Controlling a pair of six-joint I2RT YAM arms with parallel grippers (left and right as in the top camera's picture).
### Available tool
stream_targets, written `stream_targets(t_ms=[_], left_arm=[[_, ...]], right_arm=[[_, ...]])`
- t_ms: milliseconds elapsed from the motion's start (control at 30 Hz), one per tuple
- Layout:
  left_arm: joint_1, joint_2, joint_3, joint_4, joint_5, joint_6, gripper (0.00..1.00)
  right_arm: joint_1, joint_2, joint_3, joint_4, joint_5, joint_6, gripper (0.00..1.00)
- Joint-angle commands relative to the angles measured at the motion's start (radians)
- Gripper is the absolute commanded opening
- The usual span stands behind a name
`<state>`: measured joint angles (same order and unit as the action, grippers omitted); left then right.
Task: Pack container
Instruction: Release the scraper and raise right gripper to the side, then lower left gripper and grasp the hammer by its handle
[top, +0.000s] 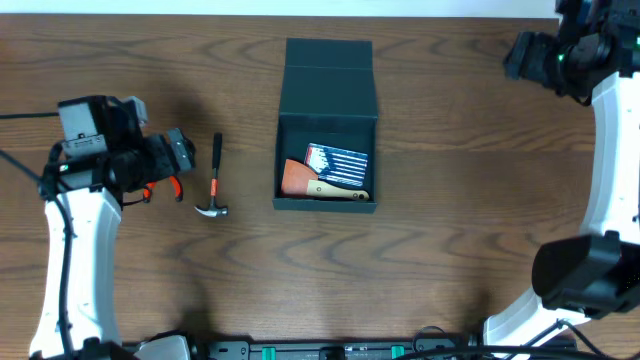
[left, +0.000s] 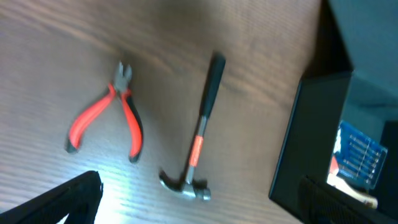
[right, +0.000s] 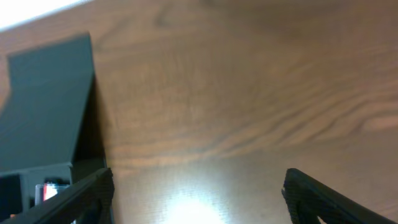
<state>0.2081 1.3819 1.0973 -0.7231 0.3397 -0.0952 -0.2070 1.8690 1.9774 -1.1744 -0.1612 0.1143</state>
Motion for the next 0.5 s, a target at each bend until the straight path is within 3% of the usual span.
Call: stream_targets(t_ms=[0,67,233,467], left_arm=[[-0.051,0.044,0.009,-0.032,-0.046,-0.019,0.99],[-0.099,0.074,0.018,-0.054,-0.119,-0.018,0.98],[-0.235,0.180,0.055,-0.105,-0.335,-0.003,0.98],[-0.273,0.331,0.055,-0.089,-0.341,0.101,1.00]], right_arm=[[0.006,0.036,-0.034,-0.007,-0.038,0.008,0.94],[0.006,0.052,-0.061,0.001,-0.038,0.008,0.99],[0.006,0.085,-0.130,0.048,-0.038,0.008,0.99],[0.006,0.114,-0.180,0.086,-0.038,0.008,0.96]])
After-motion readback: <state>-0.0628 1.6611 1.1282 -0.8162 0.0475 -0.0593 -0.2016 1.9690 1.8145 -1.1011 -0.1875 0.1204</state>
